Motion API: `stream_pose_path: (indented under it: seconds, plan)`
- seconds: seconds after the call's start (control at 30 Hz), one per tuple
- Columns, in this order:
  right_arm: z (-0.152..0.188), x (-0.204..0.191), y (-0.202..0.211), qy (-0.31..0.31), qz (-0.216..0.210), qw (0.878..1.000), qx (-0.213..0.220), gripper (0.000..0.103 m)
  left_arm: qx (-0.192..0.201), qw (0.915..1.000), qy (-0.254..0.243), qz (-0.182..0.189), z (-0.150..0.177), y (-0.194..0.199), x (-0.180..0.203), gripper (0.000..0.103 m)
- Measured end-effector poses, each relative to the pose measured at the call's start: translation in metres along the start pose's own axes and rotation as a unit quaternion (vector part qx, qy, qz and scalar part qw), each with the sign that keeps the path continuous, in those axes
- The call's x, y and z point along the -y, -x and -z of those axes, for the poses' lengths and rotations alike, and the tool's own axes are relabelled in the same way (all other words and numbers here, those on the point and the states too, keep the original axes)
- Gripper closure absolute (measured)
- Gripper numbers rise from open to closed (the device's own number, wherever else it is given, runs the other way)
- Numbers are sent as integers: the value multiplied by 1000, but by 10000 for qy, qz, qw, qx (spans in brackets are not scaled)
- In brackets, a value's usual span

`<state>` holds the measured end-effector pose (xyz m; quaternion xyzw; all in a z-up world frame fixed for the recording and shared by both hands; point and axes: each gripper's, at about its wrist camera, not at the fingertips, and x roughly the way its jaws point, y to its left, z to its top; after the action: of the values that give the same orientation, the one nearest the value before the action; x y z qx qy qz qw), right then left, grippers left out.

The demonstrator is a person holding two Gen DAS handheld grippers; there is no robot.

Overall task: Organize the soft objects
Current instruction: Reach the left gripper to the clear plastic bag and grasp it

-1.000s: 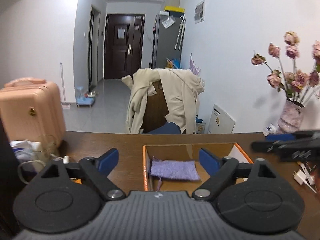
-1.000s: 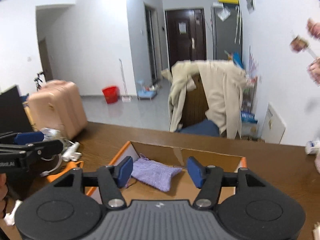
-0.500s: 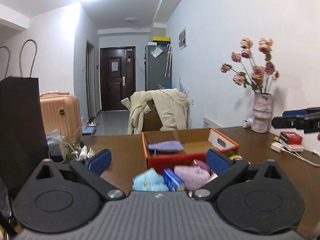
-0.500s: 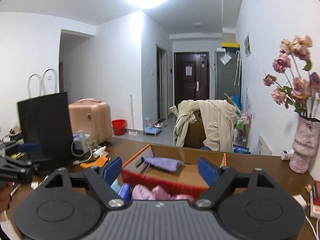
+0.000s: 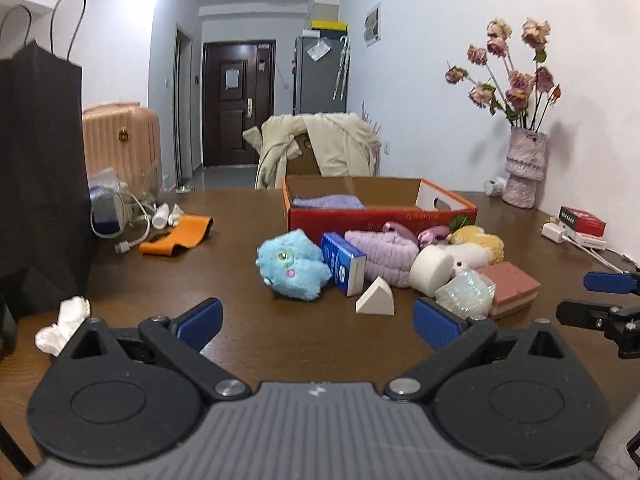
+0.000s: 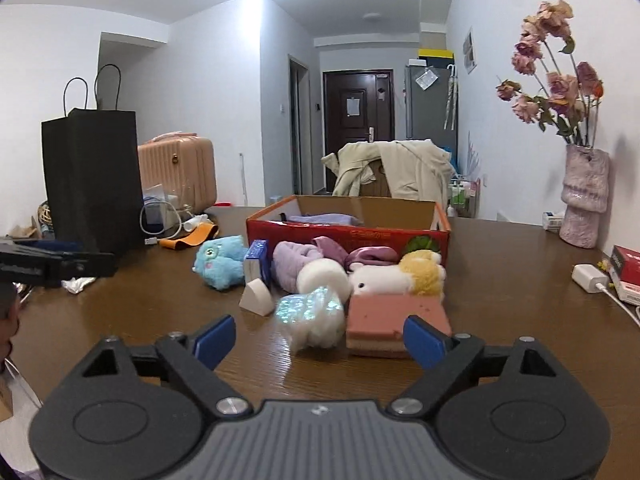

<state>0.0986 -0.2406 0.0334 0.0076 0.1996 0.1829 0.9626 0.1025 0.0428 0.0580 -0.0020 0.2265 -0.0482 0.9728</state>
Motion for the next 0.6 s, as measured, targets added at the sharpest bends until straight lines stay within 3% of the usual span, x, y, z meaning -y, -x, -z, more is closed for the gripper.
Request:
stream_pose_path:
  seconds: [0.13,0.23,0.33,0.47,0.6]
  plan:
    - [5,-12,-27,-93,-408,9990,-159,22,-97,9999,51,-125,6,-23,-4,0]
    - [7,-24,-55,-25,-678,9967,-453,33,-182,9996,142,-164,5,-38,-10,0]
    - [3,-36,-88,-47,-883,9940,-647,35,-64,9987,425,-284,-2,-53,-21,2]
    - [-7,-43,-135,-32,-802,9926,-915,43,10,9979,608,-241,-12,-73,-30,12]
    - [-20,-40,-173,-112,-665,9923,-1039,48,-245,9982,493,-222,-18,-104,-31,20]
